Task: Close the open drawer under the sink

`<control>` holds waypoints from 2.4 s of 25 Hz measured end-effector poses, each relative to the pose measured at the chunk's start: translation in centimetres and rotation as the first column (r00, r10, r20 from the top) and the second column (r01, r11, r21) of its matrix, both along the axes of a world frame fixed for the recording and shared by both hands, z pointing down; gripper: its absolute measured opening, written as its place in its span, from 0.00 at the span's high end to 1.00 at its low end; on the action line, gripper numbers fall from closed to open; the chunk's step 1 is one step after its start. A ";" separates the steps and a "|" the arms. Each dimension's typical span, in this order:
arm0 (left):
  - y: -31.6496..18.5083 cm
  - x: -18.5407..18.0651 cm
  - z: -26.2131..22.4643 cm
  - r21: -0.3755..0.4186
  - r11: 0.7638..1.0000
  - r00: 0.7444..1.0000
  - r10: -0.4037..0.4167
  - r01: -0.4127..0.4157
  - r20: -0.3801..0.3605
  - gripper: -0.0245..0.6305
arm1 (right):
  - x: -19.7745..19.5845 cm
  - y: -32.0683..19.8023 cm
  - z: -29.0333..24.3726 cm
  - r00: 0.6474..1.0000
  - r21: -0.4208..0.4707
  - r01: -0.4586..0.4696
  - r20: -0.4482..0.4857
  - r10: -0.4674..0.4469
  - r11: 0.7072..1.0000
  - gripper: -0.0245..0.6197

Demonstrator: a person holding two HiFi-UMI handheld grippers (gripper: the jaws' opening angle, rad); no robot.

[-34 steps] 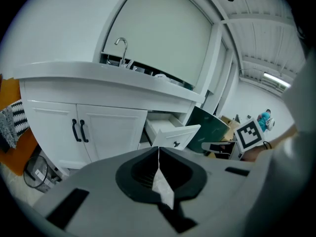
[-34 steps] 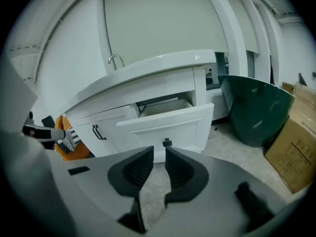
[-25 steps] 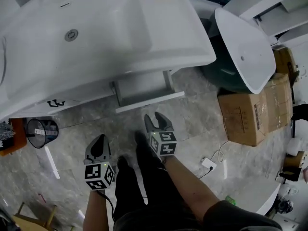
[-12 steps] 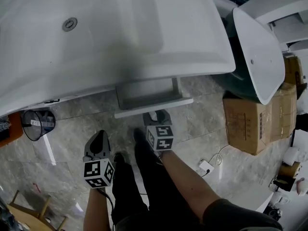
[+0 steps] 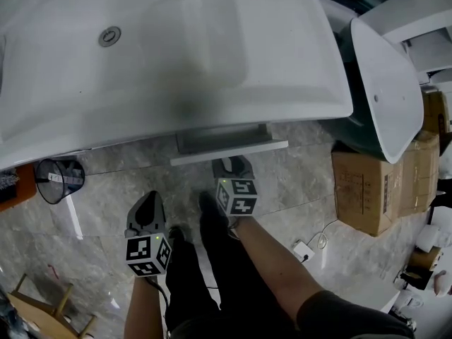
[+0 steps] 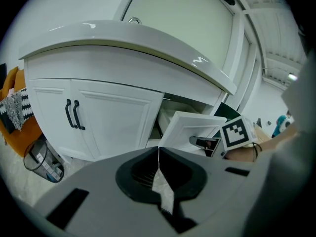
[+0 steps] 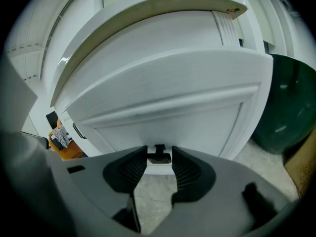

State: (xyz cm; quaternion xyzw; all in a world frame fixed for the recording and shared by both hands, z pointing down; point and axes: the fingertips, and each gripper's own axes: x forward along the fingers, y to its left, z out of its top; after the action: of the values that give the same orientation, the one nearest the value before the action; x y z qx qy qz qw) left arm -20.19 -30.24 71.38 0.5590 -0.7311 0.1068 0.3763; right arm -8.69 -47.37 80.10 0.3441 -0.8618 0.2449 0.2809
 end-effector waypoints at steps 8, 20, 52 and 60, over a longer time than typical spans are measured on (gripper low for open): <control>-0.8 -1.0 0.1 0.004 1.000 1.000 -0.001 0.001 0.008 0.94 | -2.5 -2.9 -0.1 1.000 0.025 0.013 0.027 -0.014 1.000 0.71; -1.7 -1.5 0.1 -0.004 1.000 1.000 0.007 -0.007 0.012 0.94 | -4.9 -6.2 -0.1 0.999 0.033 0.018 0.042 -0.020 0.999 0.71; 5.6 -4.5 -14.5 0.162 0.980 0.994 0.108 -0.111 0.030 0.94 | -0.1 5.3 -16.8 0.990 0.067 -0.130 0.071 0.125 0.989 0.73; 14.0 -6.8 -20.9 0.223 0.954 0.980 0.186 -0.198 0.076 0.94 | 2.1 14.1 -25.8 0.957 0.140 -0.274 0.137 0.255 0.951 0.89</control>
State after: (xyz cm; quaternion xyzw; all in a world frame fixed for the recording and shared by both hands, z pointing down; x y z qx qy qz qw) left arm -27.01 -16.25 50.46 0.6642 -0.6905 0.0727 0.2770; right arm -6.55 -33.26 54.29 0.4629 -0.8394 0.2311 0.1663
